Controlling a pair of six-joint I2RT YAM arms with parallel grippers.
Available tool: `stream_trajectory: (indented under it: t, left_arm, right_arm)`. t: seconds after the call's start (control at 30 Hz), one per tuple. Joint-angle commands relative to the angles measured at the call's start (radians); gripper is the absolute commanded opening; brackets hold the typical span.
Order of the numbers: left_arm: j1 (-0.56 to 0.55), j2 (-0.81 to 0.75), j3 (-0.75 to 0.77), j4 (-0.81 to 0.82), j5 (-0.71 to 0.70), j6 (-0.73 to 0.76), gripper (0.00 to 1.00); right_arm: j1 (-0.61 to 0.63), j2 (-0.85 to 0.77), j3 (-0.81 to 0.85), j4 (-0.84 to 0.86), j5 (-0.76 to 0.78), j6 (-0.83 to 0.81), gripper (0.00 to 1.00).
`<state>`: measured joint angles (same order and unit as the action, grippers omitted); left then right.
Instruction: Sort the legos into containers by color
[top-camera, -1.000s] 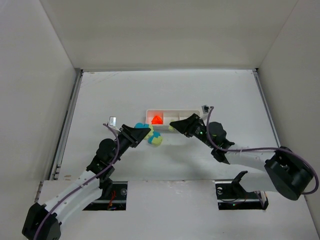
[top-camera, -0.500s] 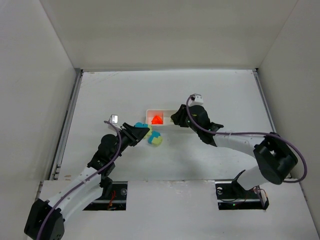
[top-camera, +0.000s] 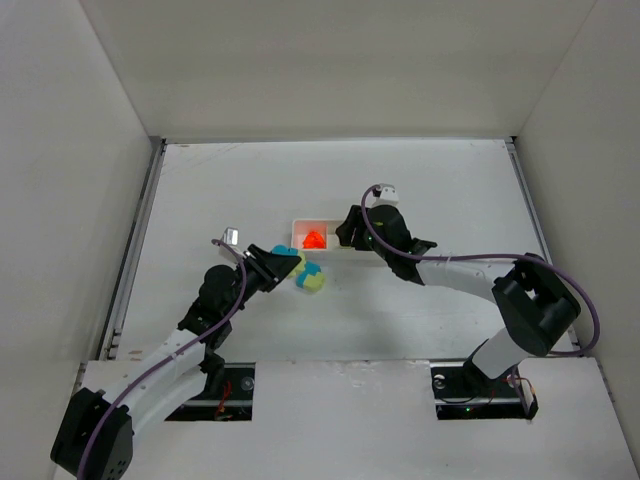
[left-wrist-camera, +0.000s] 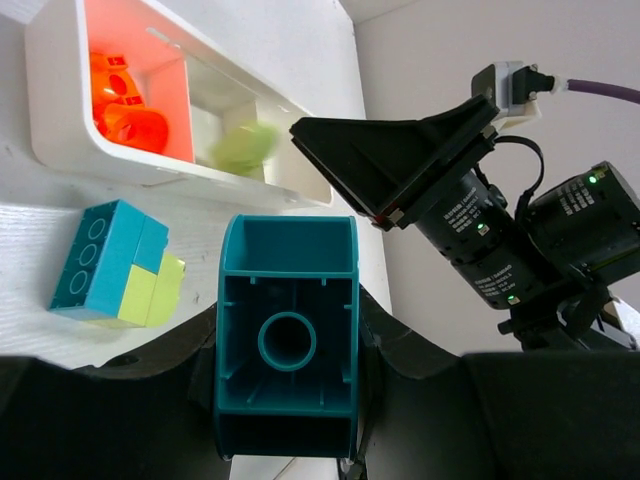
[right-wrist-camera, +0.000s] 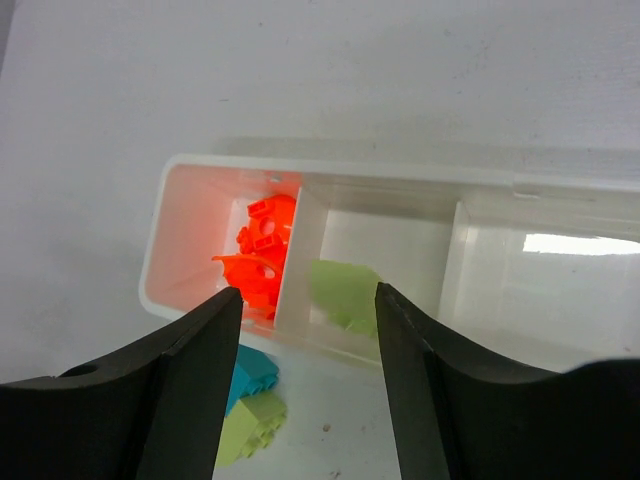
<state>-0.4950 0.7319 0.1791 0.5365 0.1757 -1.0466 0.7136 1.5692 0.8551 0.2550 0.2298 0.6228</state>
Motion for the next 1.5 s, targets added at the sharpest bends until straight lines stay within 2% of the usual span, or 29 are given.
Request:
stream_trajectory:
  t: [0.0, 0.2, 0.3, 0.4, 0.53, 0.6, 0.67, 0.73, 0.87, 1.17, 1.33, 1.47]
  left_arm:
    - [0.008, -0.006, 0.034, 0.092, 0.018, -0.019, 0.14]
    - [0.006, -0.034, 0.036, 0.109, -0.001, -0.082, 0.15]
    - [0.002, -0.048, 0.022, 0.155, -0.030, -0.147, 0.16]
    - [0.000, -0.048, 0.014, 0.197, -0.031, -0.193, 0.16]
    - [-0.001, -0.058, -0.001, 0.237, -0.031, -0.246, 0.16]
    - [-0.006, -0.068, -0.006, 0.249, -0.031, -0.263, 0.16]
    - [-0.012, -0.077, -0.010, 0.255, -0.031, -0.276, 0.16]
    - [-0.020, -0.088, -0.013, 0.260, -0.031, -0.282, 0.16]
    - [-0.040, -0.097, -0.020, 0.260, -0.044, -0.290, 0.17]
    - [-0.078, -0.097, -0.027, 0.266, -0.068, -0.291, 0.18]
    - [-0.081, -0.098, -0.029, 0.272, -0.071, -0.294, 0.18]
    - [-0.083, -0.101, -0.030, 0.272, -0.082, -0.305, 0.19]
  right_arm:
    - [-0.004, -0.018, 0.029, 0.040, 0.019, -0.005, 0.63]
    - [0.020, -0.237, -0.103, 0.107, -0.016, 0.078, 0.61]
    - [0.063, -0.325, -0.215, 0.289, -0.130, 0.208, 0.61]
    - [0.105, -0.344, -0.298, 0.494, -0.193, 0.329, 0.63]
    - [0.146, -0.301, -0.329, 0.638, -0.245, 0.423, 0.64]
    - [0.161, -0.276, -0.324, 0.684, -0.270, 0.440, 0.68]
    - [0.178, -0.249, -0.317, 0.728, -0.283, 0.462, 0.76]
    - [0.188, -0.226, -0.308, 0.760, -0.299, 0.479, 0.77]
    - [0.201, -0.180, -0.289, 0.829, -0.333, 0.502, 0.69]
    - [0.204, -0.084, -0.269, 0.963, -0.391, 0.561, 0.68]
    - [0.205, -0.055, -0.271, 0.968, -0.383, 0.583, 0.56]
    - [0.208, -0.025, -0.278, 1.024, -0.382, 0.614, 0.54]
